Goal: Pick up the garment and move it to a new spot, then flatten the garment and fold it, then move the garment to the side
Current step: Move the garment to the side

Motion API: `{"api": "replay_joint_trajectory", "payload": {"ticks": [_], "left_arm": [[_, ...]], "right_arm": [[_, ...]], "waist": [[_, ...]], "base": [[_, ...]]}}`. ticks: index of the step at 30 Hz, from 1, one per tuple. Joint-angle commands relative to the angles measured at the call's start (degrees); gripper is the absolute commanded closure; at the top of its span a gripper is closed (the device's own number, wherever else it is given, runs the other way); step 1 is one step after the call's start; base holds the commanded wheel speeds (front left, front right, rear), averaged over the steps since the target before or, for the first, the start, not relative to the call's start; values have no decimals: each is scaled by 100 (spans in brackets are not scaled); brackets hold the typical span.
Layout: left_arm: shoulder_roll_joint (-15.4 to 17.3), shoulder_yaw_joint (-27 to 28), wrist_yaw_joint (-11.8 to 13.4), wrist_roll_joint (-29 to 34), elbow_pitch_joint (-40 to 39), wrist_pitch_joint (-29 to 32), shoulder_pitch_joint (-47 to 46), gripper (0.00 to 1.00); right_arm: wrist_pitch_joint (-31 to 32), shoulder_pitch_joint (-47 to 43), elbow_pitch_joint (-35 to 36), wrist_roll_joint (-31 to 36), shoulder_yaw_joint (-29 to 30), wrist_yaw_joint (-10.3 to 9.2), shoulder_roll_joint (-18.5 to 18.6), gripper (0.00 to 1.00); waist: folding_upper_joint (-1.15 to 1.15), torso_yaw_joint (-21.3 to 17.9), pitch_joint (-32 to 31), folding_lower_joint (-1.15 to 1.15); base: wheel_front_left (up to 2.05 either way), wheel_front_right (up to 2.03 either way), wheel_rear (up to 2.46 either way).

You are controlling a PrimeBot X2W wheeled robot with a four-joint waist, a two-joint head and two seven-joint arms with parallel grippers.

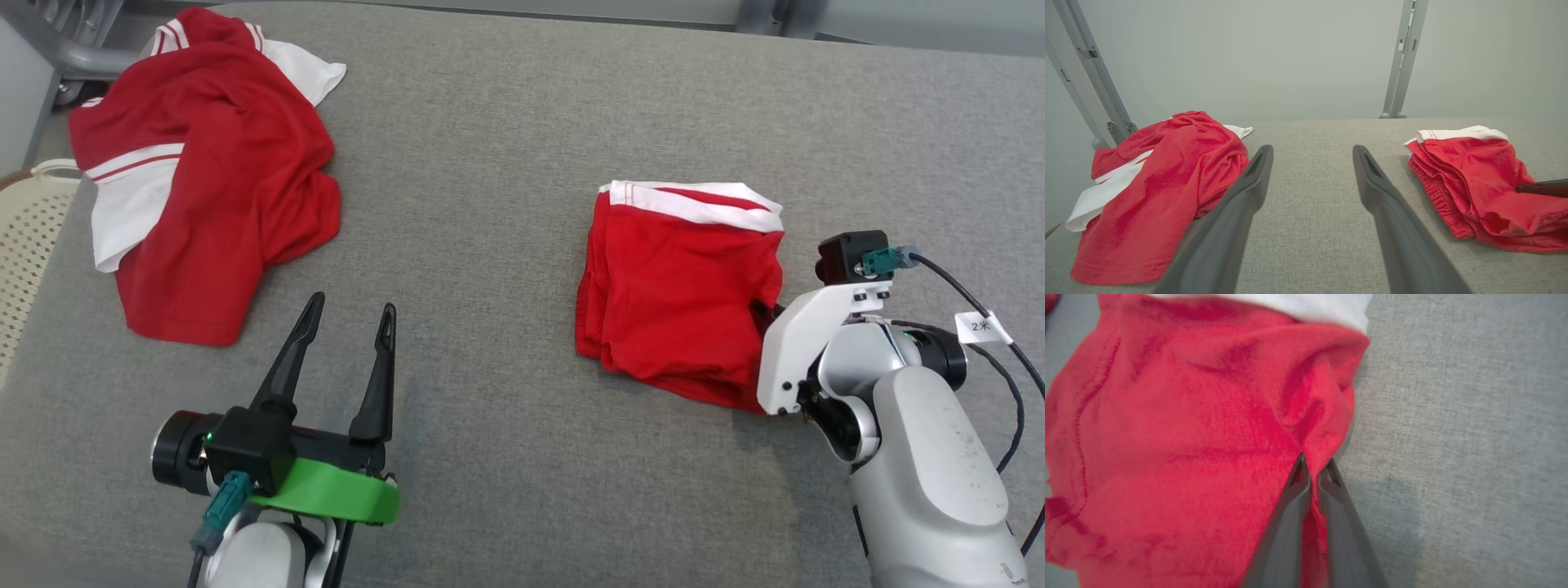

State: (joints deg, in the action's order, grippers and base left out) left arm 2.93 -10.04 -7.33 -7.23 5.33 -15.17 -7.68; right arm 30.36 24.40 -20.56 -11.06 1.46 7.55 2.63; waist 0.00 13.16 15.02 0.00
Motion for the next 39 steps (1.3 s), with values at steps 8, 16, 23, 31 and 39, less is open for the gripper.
{"api": "replay_joint_trajectory", "payload": {"ticks": [8, 16, 23, 31, 39], "left_arm": [[54, 127, -16, 100, -132, 1, -215, 0], [165, 135, -16, 175, -355, 1, -412, 0], [366, 159, -16, 259, -620, 1, -630, 0], [586, 15, -16, 372, -934, 1, -954, 0], [723, -91, -17, 425, -1058, 1, -1131, 0]], "right_arm": [[125, 214, 209, 630, -239, -12, 273, 100], [-33, 616, 204, 510, -510, -12, 1066, 100], [-145, 1155, -19, 226, -1047, -11, 1786, 100], [-454, 1725, -382, 242, -1082, -12, 2571, 100], [-881, 2204, -861, 445, -1291, -12, 3259, 100]], "waist": [[0, -707, 232, 0], [0, -1376, 581, 0], [0, -1860, 1068, 0], [0, -2150, 1682, 0], [0, -2194, 2052, 0]], "base": [[0, 0, 0], [0, 0, 0], [0, 0, 0], [0, 0, 0], [0, 0, 0]]}}
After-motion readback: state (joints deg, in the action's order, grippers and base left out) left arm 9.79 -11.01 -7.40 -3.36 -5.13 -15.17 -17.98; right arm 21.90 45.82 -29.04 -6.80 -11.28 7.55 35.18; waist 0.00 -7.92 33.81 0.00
